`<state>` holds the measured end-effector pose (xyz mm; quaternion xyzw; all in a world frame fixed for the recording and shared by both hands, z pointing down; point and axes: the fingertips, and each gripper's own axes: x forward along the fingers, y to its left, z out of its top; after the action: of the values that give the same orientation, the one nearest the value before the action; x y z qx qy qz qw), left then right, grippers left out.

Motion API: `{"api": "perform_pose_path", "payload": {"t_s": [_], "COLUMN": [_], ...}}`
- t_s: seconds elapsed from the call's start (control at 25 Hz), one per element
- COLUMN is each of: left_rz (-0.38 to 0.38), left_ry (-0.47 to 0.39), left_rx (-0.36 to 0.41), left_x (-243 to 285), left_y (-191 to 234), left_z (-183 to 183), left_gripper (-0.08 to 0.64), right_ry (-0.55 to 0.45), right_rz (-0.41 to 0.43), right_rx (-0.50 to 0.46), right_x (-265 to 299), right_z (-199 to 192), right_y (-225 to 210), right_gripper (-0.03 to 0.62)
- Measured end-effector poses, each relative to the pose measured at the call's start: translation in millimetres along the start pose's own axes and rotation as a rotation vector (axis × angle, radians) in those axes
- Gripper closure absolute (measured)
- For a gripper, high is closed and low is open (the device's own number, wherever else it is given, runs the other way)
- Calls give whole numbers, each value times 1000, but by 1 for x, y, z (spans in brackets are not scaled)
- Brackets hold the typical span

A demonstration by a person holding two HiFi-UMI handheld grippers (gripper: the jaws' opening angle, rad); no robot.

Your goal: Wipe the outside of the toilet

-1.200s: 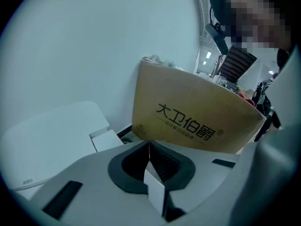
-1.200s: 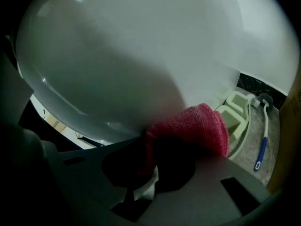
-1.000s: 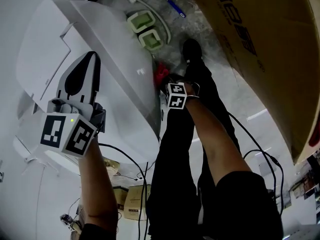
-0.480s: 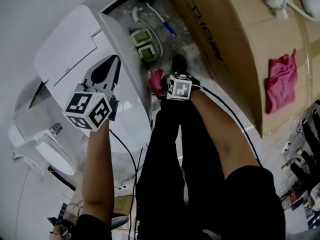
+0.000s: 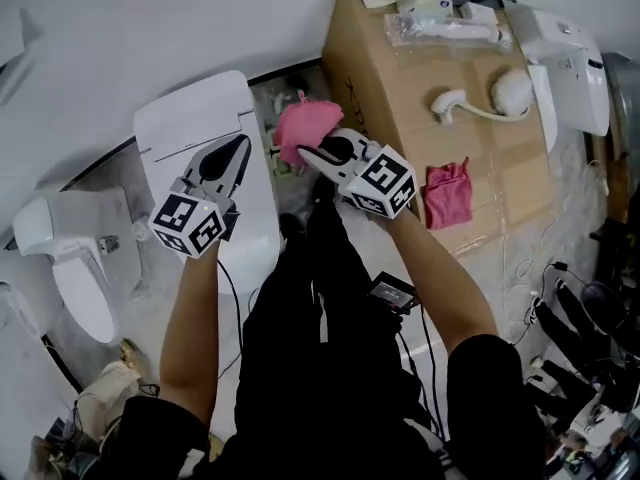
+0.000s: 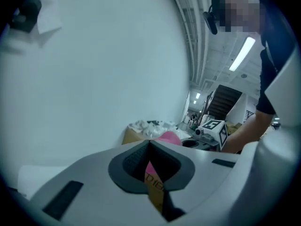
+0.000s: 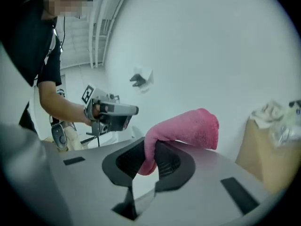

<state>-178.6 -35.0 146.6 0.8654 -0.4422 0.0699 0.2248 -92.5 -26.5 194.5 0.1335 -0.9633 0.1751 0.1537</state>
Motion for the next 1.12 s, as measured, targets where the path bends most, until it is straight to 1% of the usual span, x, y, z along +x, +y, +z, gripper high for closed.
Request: {"api": "perform_pose_path", "payload": {"t_s": [0.16,0.28,0.4,0.56,0.68,0.8,0.88,1.0,1.12], "left_rz": [35,28,7,-32,-2,70,130,234,308], "left_ry": [-200,-328,-407,-483,-510,-521,-550,-601,-610], "left_rx": [66,119,174,222,241,246,242,213,215], "left_x": [-51,-92,-133,-177,-199,-218,-234,-260,-281], "left_y": [-14,-32,-56,-86,-104,-115,-114,-112,-127], "left_z": [104,168,205,228,235,236,231,220,212], "left_gripper": [545,545,545,545,545,545,545,545,545], "right_ry": [-179,-312,-416,-514,-573,-602,-604,-578,-573], "right_rz": [-56,-80,-116,-174,-221,-264,-293,-336,-348], "right_rx": [-95,-152,-193,-263,-276,-276,-282,-285,-198], "right_x": [-47,-85,-125,-175,-210,-235,-241,-245,-263], "right_z": [125,200,255,304,324,327,315,283,246], "right_y": [28,56,88,122,129,131,133,127,117], "right_gripper": [522,522,522,522,522,522,522,522,522]}}
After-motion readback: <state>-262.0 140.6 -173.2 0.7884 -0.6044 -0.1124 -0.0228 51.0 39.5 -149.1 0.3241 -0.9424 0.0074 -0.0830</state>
